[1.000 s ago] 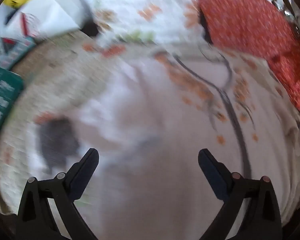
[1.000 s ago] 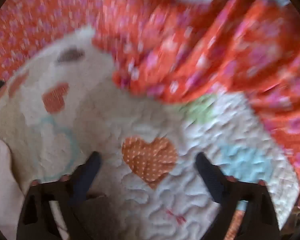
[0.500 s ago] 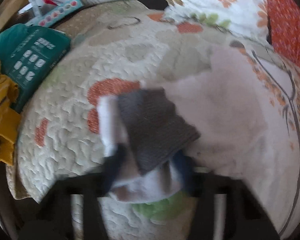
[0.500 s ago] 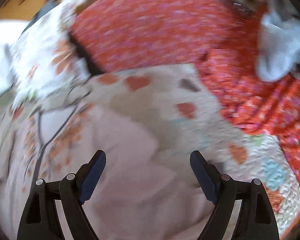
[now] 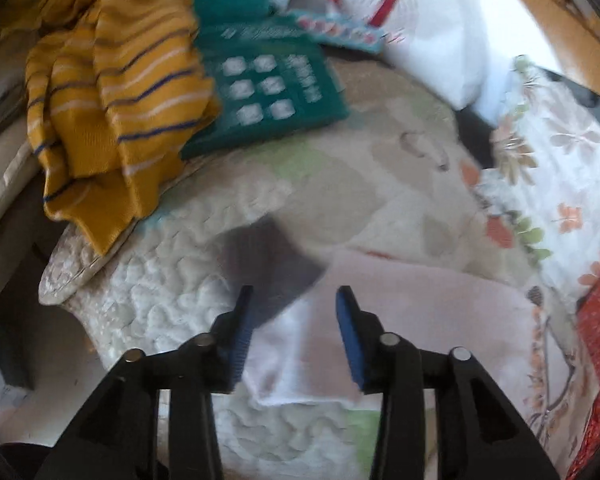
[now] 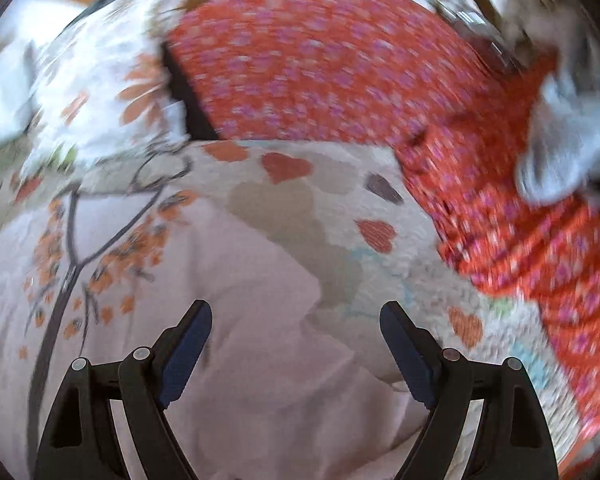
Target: Fold small clothes
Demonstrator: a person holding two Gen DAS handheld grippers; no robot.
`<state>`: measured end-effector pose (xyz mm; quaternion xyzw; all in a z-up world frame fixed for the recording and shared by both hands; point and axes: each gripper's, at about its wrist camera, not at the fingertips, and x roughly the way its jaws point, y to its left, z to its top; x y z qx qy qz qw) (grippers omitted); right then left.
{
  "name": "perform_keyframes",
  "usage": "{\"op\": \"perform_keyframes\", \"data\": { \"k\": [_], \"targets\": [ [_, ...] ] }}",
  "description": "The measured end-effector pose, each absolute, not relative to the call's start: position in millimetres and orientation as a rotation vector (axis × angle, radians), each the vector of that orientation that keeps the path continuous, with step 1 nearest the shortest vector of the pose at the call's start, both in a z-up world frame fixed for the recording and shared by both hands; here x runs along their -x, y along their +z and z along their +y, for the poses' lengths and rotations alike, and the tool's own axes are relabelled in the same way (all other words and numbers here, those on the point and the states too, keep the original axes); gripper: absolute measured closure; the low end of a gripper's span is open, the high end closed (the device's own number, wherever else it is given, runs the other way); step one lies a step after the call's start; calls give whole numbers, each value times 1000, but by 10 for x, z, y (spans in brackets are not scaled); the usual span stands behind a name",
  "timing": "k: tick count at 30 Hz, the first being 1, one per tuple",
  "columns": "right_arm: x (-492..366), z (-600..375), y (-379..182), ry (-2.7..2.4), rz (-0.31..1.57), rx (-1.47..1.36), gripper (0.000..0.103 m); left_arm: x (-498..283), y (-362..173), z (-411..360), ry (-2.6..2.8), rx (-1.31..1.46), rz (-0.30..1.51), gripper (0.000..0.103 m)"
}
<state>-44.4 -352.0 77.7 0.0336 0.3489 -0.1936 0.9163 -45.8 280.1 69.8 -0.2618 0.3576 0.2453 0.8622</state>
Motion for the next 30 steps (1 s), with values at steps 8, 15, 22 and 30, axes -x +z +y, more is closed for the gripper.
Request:
{"op": "perform_keyframes", "data": {
  "k": [8,15,22,30],
  "targets": [
    [886,-4430,651,-470,758,-407,14,293,893,1816,241,321,731,47],
    [1161,-4705,296,-582,878,-450,13,233,839,974,31,175,777,44],
    [1201,-4876,122,-401,889,-673,92,262,689,643,-34,99,812,43],
    [1868,-5070,991,-1132,634,-334,85,235,622,741,8,135,839,43]
  ]
}}
